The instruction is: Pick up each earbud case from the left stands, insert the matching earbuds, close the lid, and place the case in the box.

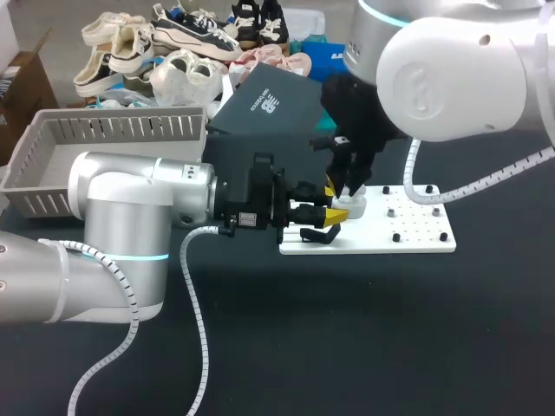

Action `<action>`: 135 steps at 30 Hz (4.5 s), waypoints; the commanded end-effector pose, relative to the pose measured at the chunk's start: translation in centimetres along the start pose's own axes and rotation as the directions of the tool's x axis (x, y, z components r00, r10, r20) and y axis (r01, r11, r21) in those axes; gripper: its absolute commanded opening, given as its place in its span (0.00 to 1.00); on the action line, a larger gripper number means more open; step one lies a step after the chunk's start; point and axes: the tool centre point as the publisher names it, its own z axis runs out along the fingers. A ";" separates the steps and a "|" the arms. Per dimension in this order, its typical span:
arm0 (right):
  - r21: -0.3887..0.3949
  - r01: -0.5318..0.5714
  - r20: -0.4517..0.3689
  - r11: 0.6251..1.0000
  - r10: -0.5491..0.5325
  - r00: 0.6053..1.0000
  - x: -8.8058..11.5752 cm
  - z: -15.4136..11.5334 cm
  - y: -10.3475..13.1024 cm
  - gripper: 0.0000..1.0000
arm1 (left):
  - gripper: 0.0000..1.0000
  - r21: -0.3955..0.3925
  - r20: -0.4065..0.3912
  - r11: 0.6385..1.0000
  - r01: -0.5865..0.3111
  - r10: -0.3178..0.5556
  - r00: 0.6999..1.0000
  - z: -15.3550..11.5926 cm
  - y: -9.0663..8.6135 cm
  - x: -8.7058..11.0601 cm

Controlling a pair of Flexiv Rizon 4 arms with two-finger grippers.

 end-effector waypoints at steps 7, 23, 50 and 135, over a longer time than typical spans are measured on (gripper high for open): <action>0.000 -0.007 0.001 1.000 0.007 1.000 0.2 0.4 -0.1 0.00 | 0.00 0.002 0.001 1.000 0.000 0.000 1.000 0.0 0.1 0.0; -0.001 -0.011 -0.014 1.000 0.011 1.000 0.2 0.7 -0.1 0.40 | 0.00 0.002 0.001 1.000 0.000 0.000 1.000 0.0 0.1 0.0; 0.061 -0.092 0.020 0.994 0.091 0.996 2.5 -1.5 -1.9 0.73 | 0.00 0.002 0.001 1.000 0.000 0.000 1.000 0.0 0.1 0.0; -0.068 -0.346 0.002 0.936 0.347 0.938 0.7 1.0 -6.9 1.00 | 0.00 0.002 0.001 1.000 0.000 0.000 1.000 0.0 0.1 0.0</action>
